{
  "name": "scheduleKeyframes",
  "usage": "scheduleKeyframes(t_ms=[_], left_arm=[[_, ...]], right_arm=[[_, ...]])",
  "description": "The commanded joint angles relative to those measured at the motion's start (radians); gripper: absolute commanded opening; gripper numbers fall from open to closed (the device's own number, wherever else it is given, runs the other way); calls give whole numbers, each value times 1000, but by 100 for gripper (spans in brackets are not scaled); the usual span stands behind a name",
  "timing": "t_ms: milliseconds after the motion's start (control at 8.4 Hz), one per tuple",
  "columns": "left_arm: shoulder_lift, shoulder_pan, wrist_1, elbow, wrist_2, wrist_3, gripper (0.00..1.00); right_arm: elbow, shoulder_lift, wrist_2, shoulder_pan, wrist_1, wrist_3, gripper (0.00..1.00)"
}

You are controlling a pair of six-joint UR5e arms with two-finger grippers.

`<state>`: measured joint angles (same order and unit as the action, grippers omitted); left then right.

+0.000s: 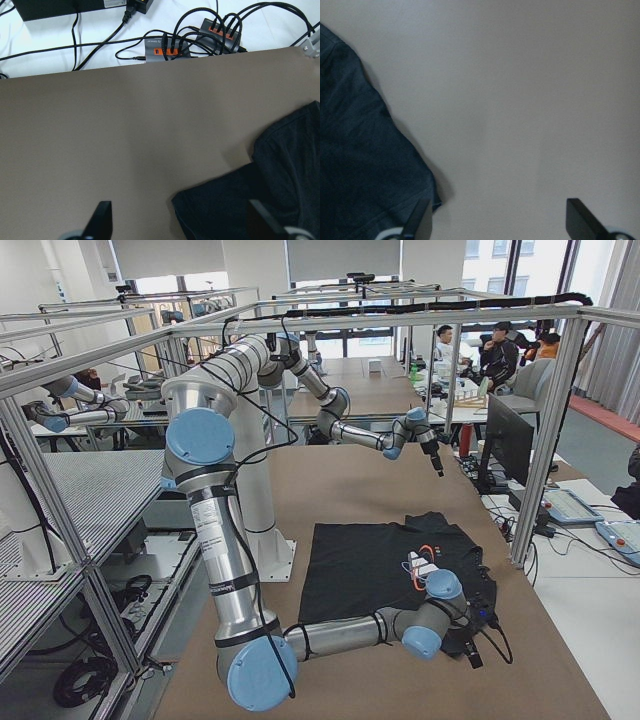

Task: Fold clothes
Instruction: 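Move the right gripper to the sleeve nearest it and grasp its edge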

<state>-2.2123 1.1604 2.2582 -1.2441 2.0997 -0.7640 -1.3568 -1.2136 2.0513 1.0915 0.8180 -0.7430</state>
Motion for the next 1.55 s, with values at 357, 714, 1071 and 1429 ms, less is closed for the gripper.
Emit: scheduleKeyframes(t_ms=[357,714,1071,1429], left_arm=[[-13,-8,1,26,-20,-3,94],[-10,-7,1,34,-20,-2,94],[-20,-7,0,45,-49,-3,94],[-24,-8,0,45,-50,-5,94]], right_arm=[[119,63,-166,-146,-95,-110,94],[148,89,-210,-185,-97,-149,94],[150,89,-212,-185,-95,-151,69],[148,86,-211,-185,-95,-150,11]])
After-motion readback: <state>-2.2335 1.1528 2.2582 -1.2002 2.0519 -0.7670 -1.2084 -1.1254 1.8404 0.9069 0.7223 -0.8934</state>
